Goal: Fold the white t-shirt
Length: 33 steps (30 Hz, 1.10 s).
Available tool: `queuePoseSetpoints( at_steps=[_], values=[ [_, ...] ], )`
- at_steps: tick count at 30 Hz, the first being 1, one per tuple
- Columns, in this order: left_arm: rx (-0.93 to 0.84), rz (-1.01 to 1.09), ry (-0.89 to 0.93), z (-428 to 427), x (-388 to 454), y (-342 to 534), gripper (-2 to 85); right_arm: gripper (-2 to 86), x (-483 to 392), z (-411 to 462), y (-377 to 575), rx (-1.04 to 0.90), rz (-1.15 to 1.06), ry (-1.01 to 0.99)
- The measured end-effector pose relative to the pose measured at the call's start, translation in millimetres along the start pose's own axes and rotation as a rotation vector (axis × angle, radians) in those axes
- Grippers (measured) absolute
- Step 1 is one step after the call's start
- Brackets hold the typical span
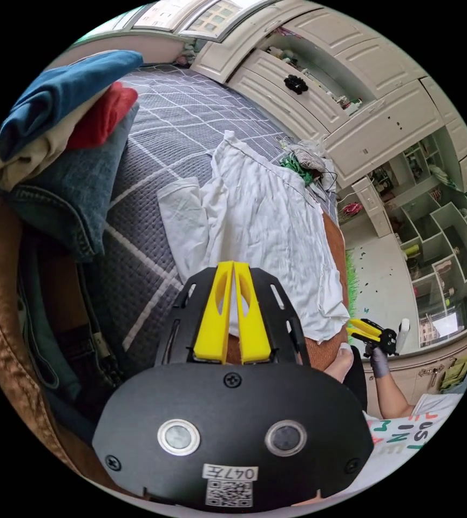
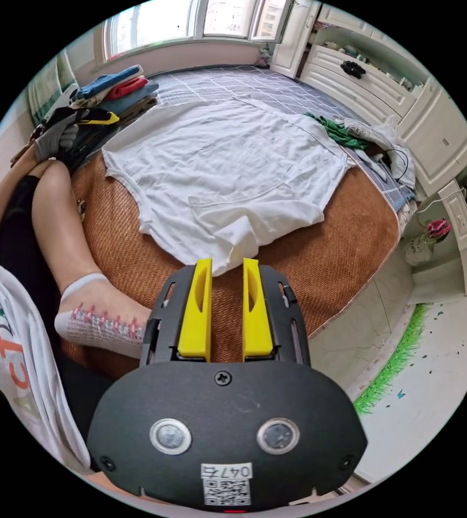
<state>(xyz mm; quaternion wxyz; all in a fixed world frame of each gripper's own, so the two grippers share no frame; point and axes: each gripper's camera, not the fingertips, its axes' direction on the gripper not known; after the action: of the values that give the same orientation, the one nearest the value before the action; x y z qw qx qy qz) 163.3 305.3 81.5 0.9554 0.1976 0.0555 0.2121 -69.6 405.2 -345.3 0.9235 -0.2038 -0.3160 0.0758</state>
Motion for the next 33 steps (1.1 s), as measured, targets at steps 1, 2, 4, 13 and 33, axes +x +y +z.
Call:
queuePoseSetpoints(
  at_steps=[1, 2, 4, 13, 33],
  values=[
    [-0.025, 0.085, 0.046, 7, 18, -2, -0.9, 3.6, -3, -2, -6, -0.006, 0.008, 0.009],
    [-0.053, 0.133, 0.079, 12, 30, -4, -0.9, 2.3, -9, -3, -16, -0.033, 0.020, 0.038],
    [-0.233, 0.282, 0.195, 50, 88, -11, -0.6, 0.9, -20, -3, -27, -0.101, 0.007, 0.102],
    [-0.566, 0.268, 0.231, 250, 259, 13, 7.8, 0.1, -78, -56, -26, -0.104, -0.265, 0.388],
    [-0.446, 0.195, 0.152, 281, 250, 80, -1.0, 0.3, -18, -88, -65, -0.179, -0.322, 0.255]
  ],
)
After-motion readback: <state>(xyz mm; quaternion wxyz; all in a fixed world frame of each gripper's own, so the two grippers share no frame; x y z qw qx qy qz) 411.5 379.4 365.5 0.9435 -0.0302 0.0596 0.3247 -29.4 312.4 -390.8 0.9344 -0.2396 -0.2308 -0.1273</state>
